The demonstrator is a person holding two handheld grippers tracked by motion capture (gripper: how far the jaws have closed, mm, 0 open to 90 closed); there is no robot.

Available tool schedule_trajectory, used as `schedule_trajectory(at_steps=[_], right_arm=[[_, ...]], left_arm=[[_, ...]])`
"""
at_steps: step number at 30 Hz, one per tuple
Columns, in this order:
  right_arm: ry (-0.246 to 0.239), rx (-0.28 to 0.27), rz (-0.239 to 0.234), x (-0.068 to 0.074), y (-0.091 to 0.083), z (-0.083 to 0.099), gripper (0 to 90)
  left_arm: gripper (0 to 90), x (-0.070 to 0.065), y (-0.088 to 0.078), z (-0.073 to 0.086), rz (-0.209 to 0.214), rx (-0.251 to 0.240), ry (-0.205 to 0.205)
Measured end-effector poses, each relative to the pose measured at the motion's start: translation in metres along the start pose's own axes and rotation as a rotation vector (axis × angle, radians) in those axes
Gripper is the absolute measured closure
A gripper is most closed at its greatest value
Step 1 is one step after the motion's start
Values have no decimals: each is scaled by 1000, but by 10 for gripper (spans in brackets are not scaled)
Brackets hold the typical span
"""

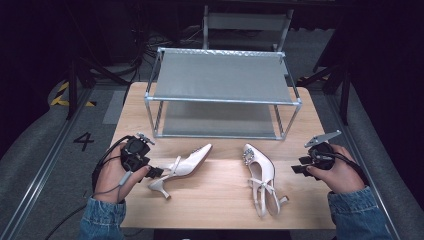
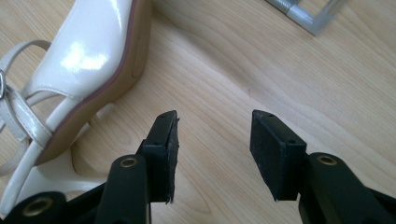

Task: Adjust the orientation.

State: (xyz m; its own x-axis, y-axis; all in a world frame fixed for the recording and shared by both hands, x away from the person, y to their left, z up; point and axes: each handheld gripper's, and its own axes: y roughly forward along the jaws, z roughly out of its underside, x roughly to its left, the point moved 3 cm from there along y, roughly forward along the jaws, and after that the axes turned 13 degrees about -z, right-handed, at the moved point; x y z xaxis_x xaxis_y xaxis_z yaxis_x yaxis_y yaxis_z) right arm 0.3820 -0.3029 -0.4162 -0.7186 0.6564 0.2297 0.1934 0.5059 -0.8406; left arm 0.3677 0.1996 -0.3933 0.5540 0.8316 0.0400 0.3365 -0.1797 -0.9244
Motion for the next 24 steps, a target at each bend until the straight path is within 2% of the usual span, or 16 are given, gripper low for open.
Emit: schedule_trajectory(at_steps=[2,6,9,14,17,21,24], right_arm=[[8,1,2,0,-1,4,529],[22,1,4,0,-2,11,529],[31,-2,13,-1,-4,15,529],[46,-1,21,-1,-5,23,528],[36,-7,25,0,-5,24,528],[24,-7,25,2,-3,24,528],[24,-2,22,2,-1,25,528]], left_arm=[[288,-3,0,-5,10,-15,2],[258,-12,1,-17,48,-38,41],[254,-18,6,-24,53,-29,68],[253,-27,14,-32,46,-2,101],[282,-31,21,-36,38,-10,125],[275,-33,31,-39,18,9,129],[276,-35,36,-40,32,11,131]])
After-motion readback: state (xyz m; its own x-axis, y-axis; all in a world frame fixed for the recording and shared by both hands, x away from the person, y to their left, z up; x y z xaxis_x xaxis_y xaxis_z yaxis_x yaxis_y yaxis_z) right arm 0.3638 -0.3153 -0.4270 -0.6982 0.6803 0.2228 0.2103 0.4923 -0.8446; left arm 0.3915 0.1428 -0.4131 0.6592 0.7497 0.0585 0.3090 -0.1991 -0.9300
